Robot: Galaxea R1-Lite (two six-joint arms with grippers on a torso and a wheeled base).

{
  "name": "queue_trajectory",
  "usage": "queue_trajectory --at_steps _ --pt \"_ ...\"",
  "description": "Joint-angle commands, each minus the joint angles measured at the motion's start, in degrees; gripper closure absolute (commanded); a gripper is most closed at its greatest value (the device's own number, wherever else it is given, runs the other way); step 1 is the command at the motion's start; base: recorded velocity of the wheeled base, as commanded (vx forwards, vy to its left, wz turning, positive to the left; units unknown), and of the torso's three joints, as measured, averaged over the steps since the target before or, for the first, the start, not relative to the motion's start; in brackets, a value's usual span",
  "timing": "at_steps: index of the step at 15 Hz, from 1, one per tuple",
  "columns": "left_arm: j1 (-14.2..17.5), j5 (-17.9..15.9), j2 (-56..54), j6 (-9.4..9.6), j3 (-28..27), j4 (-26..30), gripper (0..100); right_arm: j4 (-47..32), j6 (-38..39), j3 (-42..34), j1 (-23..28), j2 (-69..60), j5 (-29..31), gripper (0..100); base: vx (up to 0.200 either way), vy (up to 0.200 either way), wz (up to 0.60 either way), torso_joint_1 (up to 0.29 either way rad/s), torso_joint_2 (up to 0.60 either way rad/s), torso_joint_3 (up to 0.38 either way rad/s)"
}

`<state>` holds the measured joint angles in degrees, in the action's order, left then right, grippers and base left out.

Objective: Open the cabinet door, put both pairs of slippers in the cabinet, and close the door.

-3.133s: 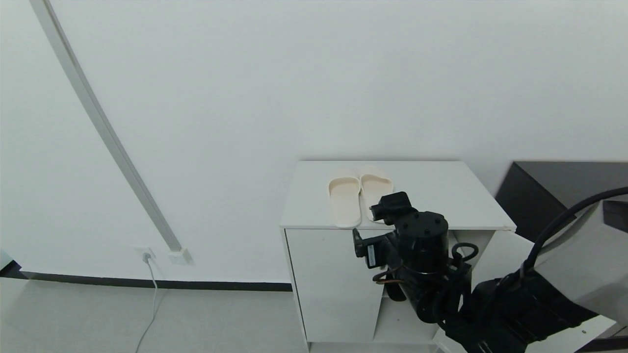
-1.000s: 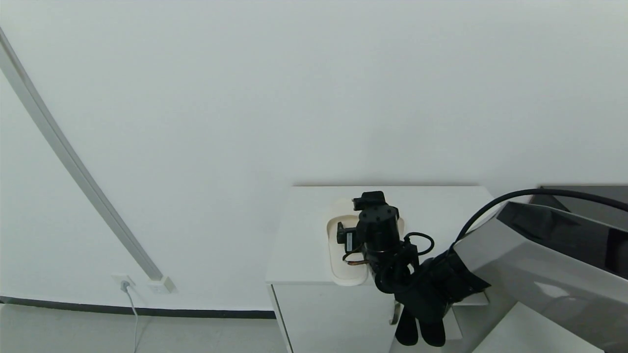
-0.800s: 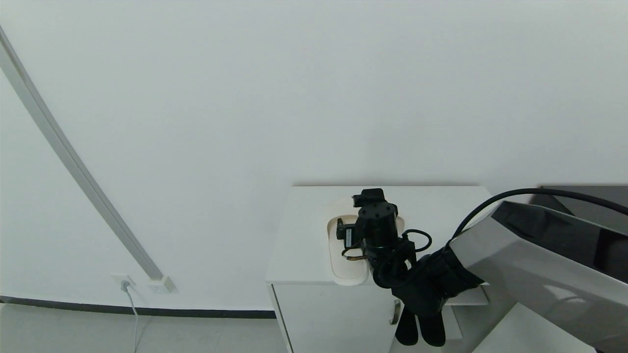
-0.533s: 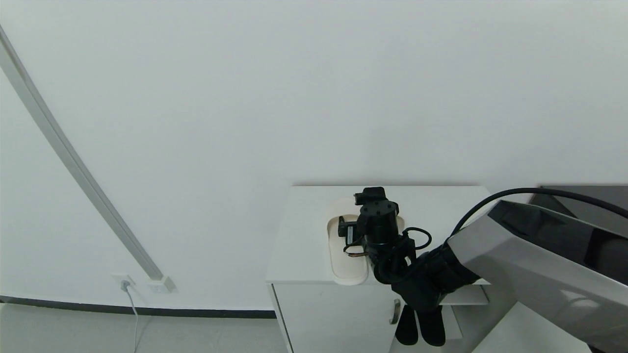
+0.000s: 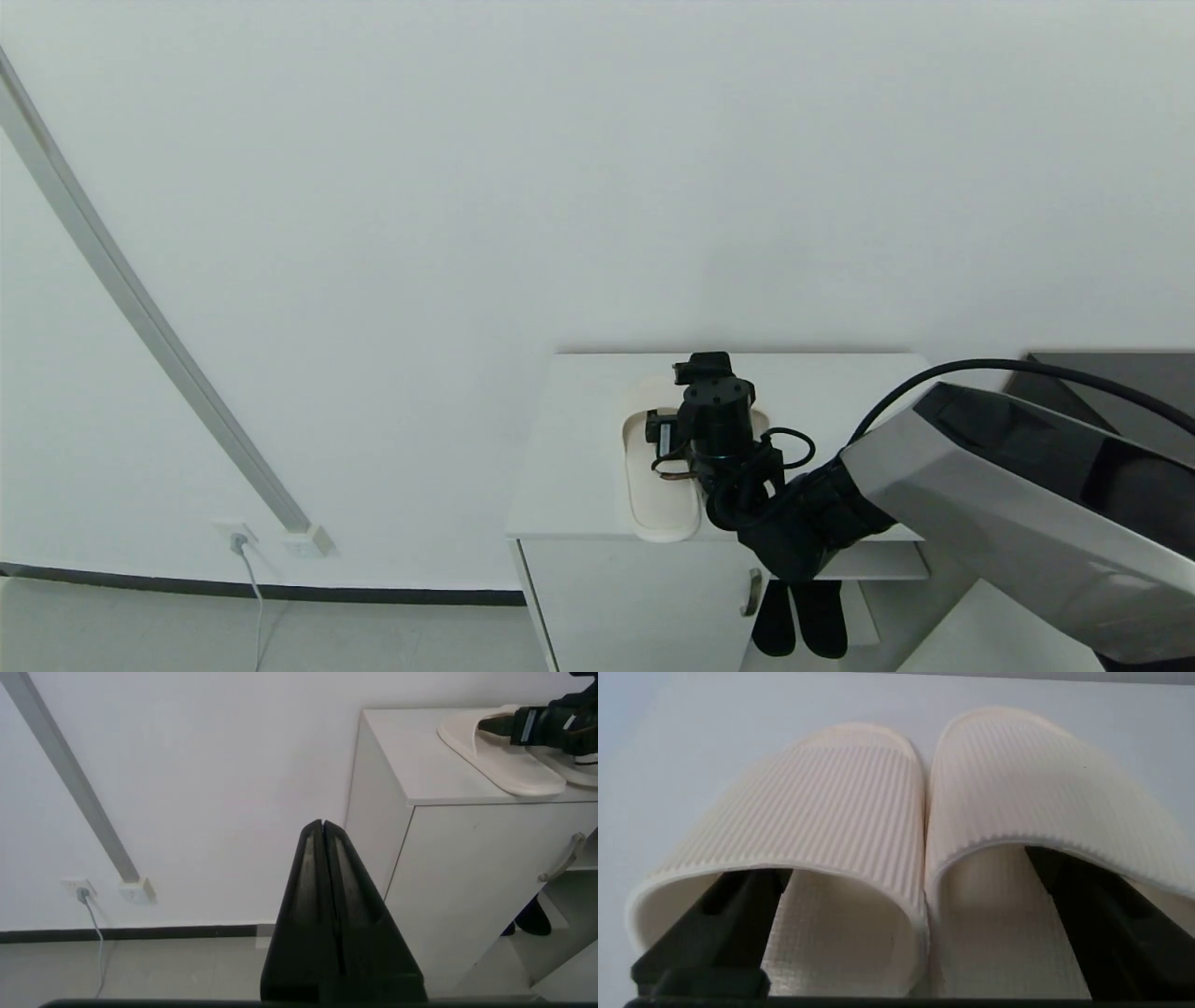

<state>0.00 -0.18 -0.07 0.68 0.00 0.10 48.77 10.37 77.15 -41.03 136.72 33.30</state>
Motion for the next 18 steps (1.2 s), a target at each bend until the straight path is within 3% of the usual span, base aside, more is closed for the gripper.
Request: queue_trajectory --at_steps 1,10,13,18 --pt "0.0 -0.08 0.07 0.02 0.0 -0.01 100 0.09 0.0 0.28 -0.01 0.66 0.09 100 0.0 0.0 0.0 0.0 0.0 0.0" --pt "0.0 -0.08 0.07 0.02 0.0 -0.01 100 0.18 -0.27 -4.03 -0.71 -5.94 0.01 100 0.0 0.0 0.0 0.0 0.0 0.0" --pt "0.0 0.01 0.07 0.02 0.0 -0.01 100 1.06 -0.53 -14.31 -1.51 -16.4 -7.9 100 0.0 0.0 0.0 0.0 0.0 0.0" --pt "0.0 0.01 0.07 0.02 0.0 -0.01 100 0.53 -3.96 -31.36 -2.38 -34.15 -15.11 100 0.0 0.0 0.0 0.0 0.0 0.0"
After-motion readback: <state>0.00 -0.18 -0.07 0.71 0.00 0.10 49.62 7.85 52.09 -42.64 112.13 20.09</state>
